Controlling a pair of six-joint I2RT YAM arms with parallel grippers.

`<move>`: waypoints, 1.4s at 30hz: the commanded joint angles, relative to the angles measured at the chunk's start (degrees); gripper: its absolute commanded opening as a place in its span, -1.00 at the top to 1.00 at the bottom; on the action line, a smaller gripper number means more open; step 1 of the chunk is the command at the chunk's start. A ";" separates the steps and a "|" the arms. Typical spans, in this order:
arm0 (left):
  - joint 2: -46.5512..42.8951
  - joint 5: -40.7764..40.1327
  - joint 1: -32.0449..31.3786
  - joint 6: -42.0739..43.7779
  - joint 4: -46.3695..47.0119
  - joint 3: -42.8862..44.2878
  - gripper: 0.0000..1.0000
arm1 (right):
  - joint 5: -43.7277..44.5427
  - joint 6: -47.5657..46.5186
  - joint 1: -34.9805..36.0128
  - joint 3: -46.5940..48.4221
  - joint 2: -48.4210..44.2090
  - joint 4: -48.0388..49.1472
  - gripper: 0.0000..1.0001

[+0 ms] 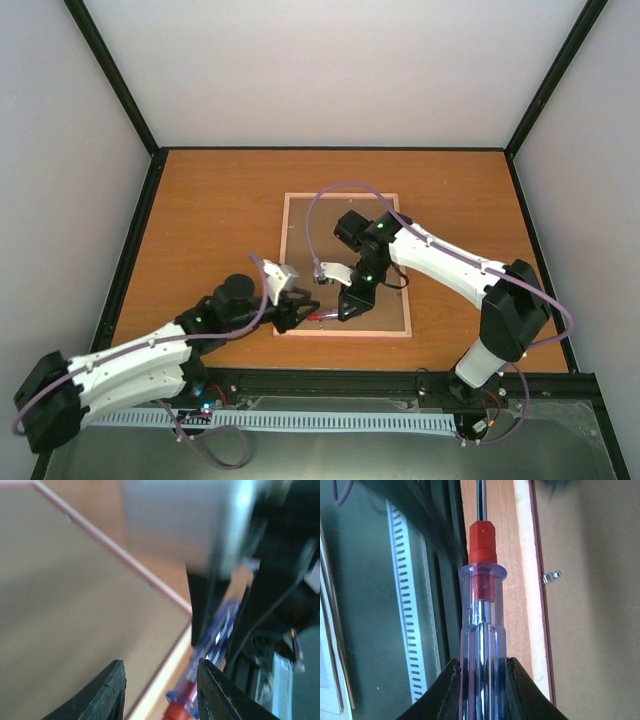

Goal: Take the photo out of the frame

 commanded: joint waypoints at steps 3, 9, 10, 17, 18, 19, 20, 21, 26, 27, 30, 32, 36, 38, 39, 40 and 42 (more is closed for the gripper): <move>7.75 2.03 -7.79 5.84 2.32 2.24 0.19 | -3.19 -2.49 0.36 3.36 1.86 -4.16 0.94; 7.41 0.49 -8.42 5.76 1.68 1.59 0.24 | -1.69 -2.76 0.36 2.93 0.81 -4.73 0.95; 7.09 0.30 -8.42 5.80 1.60 1.28 0.25 | -1.47 -2.81 0.36 2.89 0.57 -4.77 0.94; 5.81 1.05 -8.68 5.63 2.34 -0.69 0.13 | -2.13 -4.58 0.27 2.98 -0.88 -6.22 0.95; 5.91 1.22 -8.81 5.82 2.54 -0.74 0.12 | -2.10 -4.84 0.27 2.99 -1.03 -6.45 0.94; 6.05 1.21 -8.98 5.96 2.60 -0.75 0.12 | -2.12 -5.18 0.27 3.05 -1.09 -6.77 0.95; 6.22 1.09 -9.07 6.12 2.61 -0.68 0.13 | -2.12 -5.41 0.32 3.06 -1.17 -6.98 0.94; 6.42 1.03 -9.12 6.29 2.61 -0.66 0.14 | -2.12 -5.57 0.24 3.06 -1.27 -7.11 0.95; 7.89 1.46 -9.30 6.61 2.61 -0.25 0.27 | -2.12 -6.32 -0.14 3.48 -1.76 -8.02 0.94; 8.09 1.58 -9.36 6.69 2.61 -0.16 0.30 | -2.27 -6.40 -0.21 3.56 -1.80 -8.10 0.94; 8.19 1.45 -9.31 6.85 2.66 -0.13 0.31 | -2.70 -6.55 -0.41 3.92 -1.68 -8.41 0.94; 7.93 1.43 -9.30 6.90 2.78 -0.37 0.29 | -2.94 -7.08 -0.66 4.46 -1.53 -8.88 0.95; 7.15 1.48 -9.39 6.82 3.21 -0.85 0.25 | -2.95 -7.25 -1.37 4.73 -1.34 -9.17 0.94; 6.96 1.40 -9.40 6.79 3.35 -1.00 0.27 | -3.72 -7.61 -1.55 4.88 -1.01 -9.70 0.95; 7.10 1.41 -9.41 6.80 3.39 -1.01 0.30 | -4.31 -7.80 -1.61 5.04 -0.82 -9.99 0.94; 7.25 1.43 -9.44 6.81 3.40 -0.97 0.34 | -4.82 -8.03 -1.65 5.34 -0.70 -10.27 0.95; 7.53 1.55 -9.39 6.89 3.31 -0.76 0.46 | -5.71 -8.41 -1.81 5.85 -0.58 -10.72 0.95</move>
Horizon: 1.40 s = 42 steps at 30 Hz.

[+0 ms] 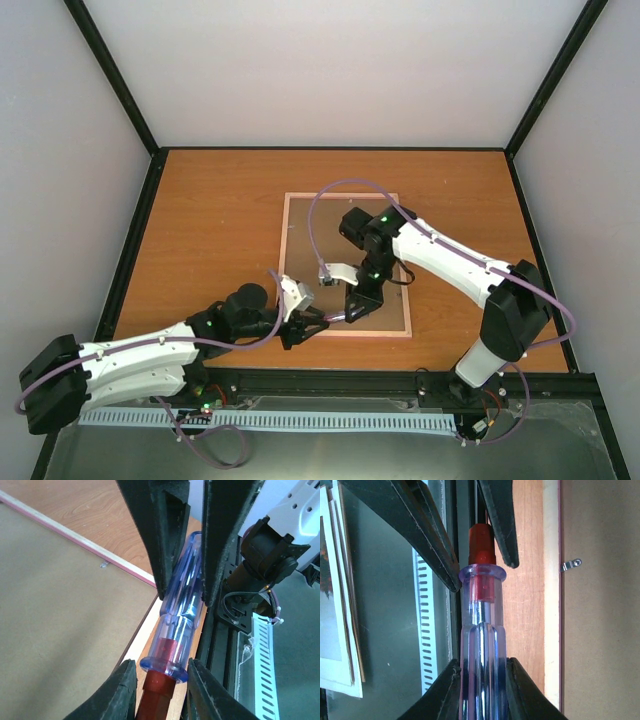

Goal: Take the photo out of the frame

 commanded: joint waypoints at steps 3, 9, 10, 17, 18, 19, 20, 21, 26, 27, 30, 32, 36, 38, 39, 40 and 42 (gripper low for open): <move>0.03 -0.33 -0.62 1.29 0.36 0.08 0.58 | -4.32 -1.85 -0.60 3.00 -0.82 -2.55 0.95; 0.03 -1.25 -0.62 1.10 0.31 0.04 0.23 | -5.93 -2.55 -0.88 3.68 -0.49 -3.37 0.94; -0.01 -1.16 -0.62 1.15 0.36 0.11 0.24 | -5.94 -2.61 -0.88 3.67 -0.53 -3.37 0.95; -0.70 -1.08 -0.64 1.36 0.45 -0.04 0.64 | -5.68 -2.50 -0.88 3.26 -0.27 -2.83 0.94; -0.99 -1.06 -0.67 1.49 0.52 -0.09 0.74 | -5.67 -2.25 -0.95 3.27 -0.27 -2.45 0.93; -1.17 -1.10 -0.63 1.46 0.47 -0.13 0.81 | -5.55 -1.81 -1.04 3.34 -0.33 -1.91 0.91; -1.43 -1.24 -0.63 1.38 0.53 -0.13 0.85 | -5.38 -1.13 -1.24 3.44 -0.45 -1.16 0.87; -1.88 -1.35 -0.69 1.25 0.58 -0.14 0.88 | -5.33 -0.44 -1.56 3.56 -0.63 -0.25 0.78; -6.12 -3.76 -0.67 -0.97 2.89 -1.30 0.97 | -10.01 2.53 -3.50 2.30 -2.44 4.47 0.08; -7.10 -4.16 -0.63 -1.72 4.03 -1.88 0.98 | -11.45 2.88 -3.73 1.80 -2.73 5.35 0.04; -9.68 -4.37 -0.63 -3.70 8.59 -4.10 0.99 | -15.86 5.71 -4.44 -1.02 -4.02 9.83 -0.05; -10.16 -3.96 -0.64 -5.26 10.74 -4.68 0.98 | -19.09 7.60 -4.82 -4.04 -5.45 14.34 -0.06; -8.96 -3.69 -0.63 -7.11 11.07 -3.23 0.98 | -20.09 8.07 -4.92 -6.39 -8.41 18.47 -0.06; -8.04 -3.57 -0.62 -7.19 11.09 -2.60 0.98 | -21.62 8.33 -4.92 -7.09 -9.26 19.60 -0.05; -7.56 -3.59 -0.62 -7.33 11.43 -2.46 0.98 | -22.58 8.41 -4.92 -7.44 -9.58 20.00 -0.04; -7.00 -3.60 -0.67 -7.52 11.76 -2.43 0.99 | -23.12 8.38 -4.92 -7.69 -9.68 20.21 -0.03; -6.15 -3.48 -0.65 -7.96 12.88 -2.58 0.98 | -23.67 8.15 -4.92 -7.94 -9.78 20.22 0.03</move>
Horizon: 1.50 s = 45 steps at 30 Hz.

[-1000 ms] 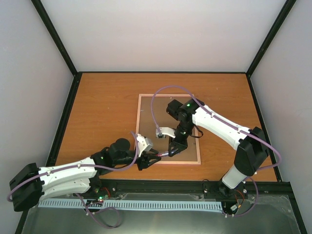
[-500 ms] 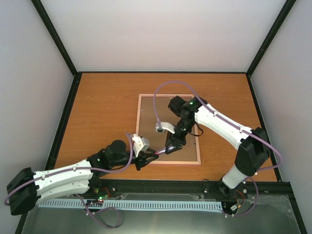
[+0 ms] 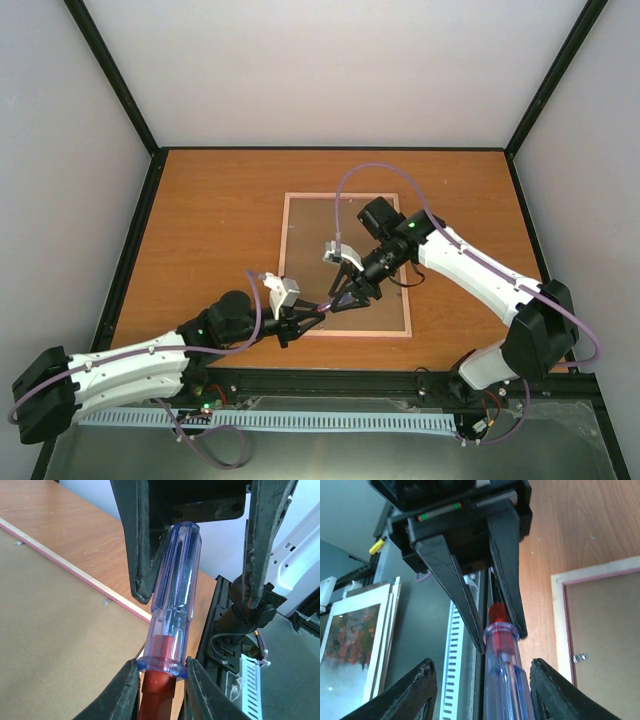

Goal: Take the photo out of the frame

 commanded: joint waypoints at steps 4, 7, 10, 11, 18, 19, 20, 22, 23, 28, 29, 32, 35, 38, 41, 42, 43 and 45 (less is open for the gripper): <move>1.59 -0.38 -0.06 -2.79 6.18 1.48 0.98 | -5.01 -0.20 -0.20 -1.31 -1.15 2.26 0.07; 0.97 0.23 -0.07 -2.85 6.93 1.19 0.98 | -3.87 -0.50 -0.20 -1.56 -1.38 2.20 0.03; 0.07 -0.37 -0.07 -3.05 6.88 0.98 0.98 | -2.62 -0.29 -0.20 -2.00 -1.46 3.05 0.01; -0.27 -0.97 -0.06 -3.22 6.50 0.98 0.98 | -2.68 -0.32 -0.20 -2.05 -1.48 3.02 0.01; -1.93 -2.88 -0.06 -3.54 4.68 0.46 0.98 | -3.39 -0.24 -0.20 -2.00 -1.22 3.28 0.23; -1.96 -2.92 -0.06 -3.59 4.50 0.39 0.99 | -3.50 -0.20 -0.20 -1.97 -1.19 3.35 0.25; -2.01 -2.92 -0.06 -3.68 4.39 0.33 0.98 | -3.67 -0.17 -0.18 -1.89 -1.19 3.36 0.25; -1.87 -2.84 -0.08 -3.81 4.53 0.15 0.98 | -4.12 0.14 -0.32 -1.58 -1.22 3.35 0.25; -1.89 -2.71 -0.06 -3.83 4.59 0.05 0.99 | -4.60 0.42 -0.55 -1.42 -1.21 3.42 0.25; -1.84 -2.68 -0.06 -3.82 4.76 -0.04 0.99 | -6.85 0.95 -2.37 -0.19 -0.07 2.76 0.30; -1.87 -2.66 -0.10 -3.69 4.78 0.00 0.98 | -7.00 0.89 -2.47 -0.06 0.20 2.60 0.33; -1.89 -2.66 -0.07 -3.55 4.71 0.10 0.98 | -7.61 1.26 -2.74 -0.12 0.73 2.73 0.34; -1.87 -2.88 -0.06 -3.54 4.77 0.15 0.98 | -7.62 1.42 -2.75 -0.08 0.92 3.01 0.51; -1.77 -3.55 -0.06 -3.84 4.35 0.09 0.99 | -7.33 1.70 -2.82 0.09 1.13 3.33 0.83; -1.74 -9.43 -0.07 -6.47 -0.56 1.78 0.55 | -5.70 2.70 -3.74 0.94 1.30 3.68 0.94; -1.84 -13.37 -0.08 -8.38 -4.51 3.06 0.28 | -4.90 3.35 -4.73 1.47 1.31 3.81 0.95; -1.97 -18.51 -0.06 -10.61 -9.33 5.51 -0.04 | -3.79 4.23 -5.97 1.99 1.27 4.18 0.95; -2.03 -30.15 0.01 -19.29 -20.11 9.08 -0.24 | 0.15 7.34 -9.44 2.72 0.70 6.57 0.95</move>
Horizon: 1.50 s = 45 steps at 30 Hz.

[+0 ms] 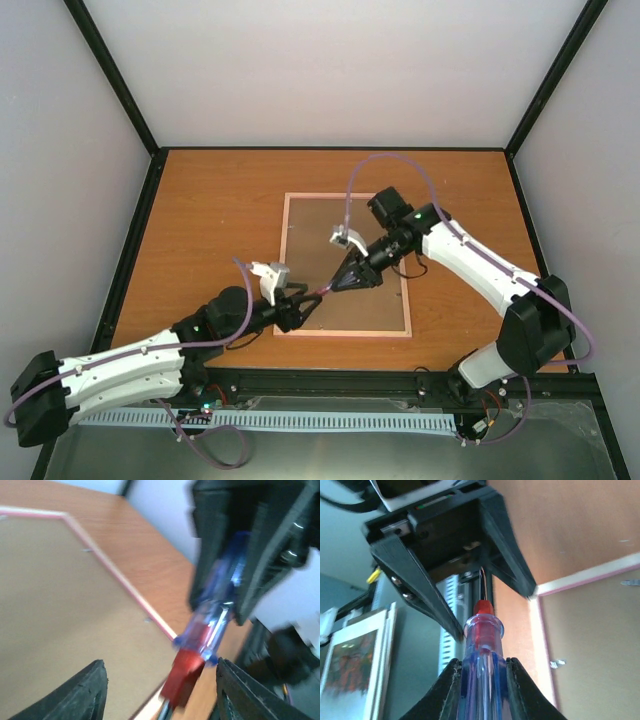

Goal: Take the photo out of the frame

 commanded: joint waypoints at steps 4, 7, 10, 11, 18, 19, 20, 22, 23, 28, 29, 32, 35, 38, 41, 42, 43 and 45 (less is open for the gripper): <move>0.33 -27.89 6.08 -22.00 -34.13 11.06 -0.30 | 23.51 8.90 -9.10 1.29 -5.11 12.64 0.94; 1.75 -21.28 14.23 -17.11 -34.51 11.90 -0.24 | 35.53 10.97 -9.27 -2.37 -8.92 20.06 0.94; 6.30 -13.11 21.23 -12.67 -32.46 13.58 -0.15 | 38.48 11.05 -9.38 -1.79 -8.87 21.26 0.95; 8.59 -9.56 23.48 -11.20 -31.42 14.33 -0.10 | 38.32 10.49 -9.33 -0.72 -7.80 20.63 0.95; 25.56 0.20 30.52 -4.02 -24.56 21.36 0.05 | 38.23 12.07 -9.30 9.97 4.57 18.11 0.95; 27.17 0.68 30.97 -3.58 -23.71 22.08 0.06 | 37.62 12.57 -9.30 11.06 6.00 18.57 0.94; 28.97 0.93 31.42 -3.18 -23.04 22.70 0.08 | 36.71 12.82 -9.30 12.14 7.35 18.92 0.94; 32.26 0.84 32.28 -2.54 -21.87 23.97 0.11 | 35.09 13.16 -9.21 13.97 9.92 19.69 0.94; 33.96 1.01 32.67 -2.06 -21.08 24.48 0.12 | 34.54 13.27 -9.09 14.82 11.27 20.12 0.94; 42.56 0.88 33.46 0.51 -20.34 29.27 0.18 | 32.09 12.95 -8.72 20.14 18.54 19.65 0.95; 44.06 0.74 33.49 0.87 -20.44 30.22 0.21 | 31.52 13.16 -8.64 21.26 20.16 19.40 0.95; 47.55 -0.29 33.53 1.81 -20.98 32.11 0.25 | 30.27 13.40 -8.20 25.53 24.71 18.52 0.94; 50.29 -1.58 33.70 2.05 -21.10 32.76 0.28 | 29.67 13.46 -7.62 29.22 28.55 17.45 0.95; 52.20 -1.63 33.75 2.08 -21.55 33.63 0.34 | 28.50 13.66 -7.09 31.52 31.62 16.84 0.95; 53.41 -1.91 33.74 1.69 -22.38 34.38 0.34 | 28.35 13.50 -6.54 32.37 33.25 16.82 0.94; 53.77 -2.35 33.76 1.38 -22.75 34.67 0.34 | 28.17 13.42 -6.37 32.54 33.70 16.82 0.94; 53.91 -2.52 33.76 1.35 -23.20 34.90 0.33 | 27.87 13.40 -6.27 32.69 34.07 16.76 0.95; 54.24 -2.85 33.76 1.36 -23.82 35.20 0.33 | 27.42 13.40 -6.07 32.90 34.53 16.65 0.94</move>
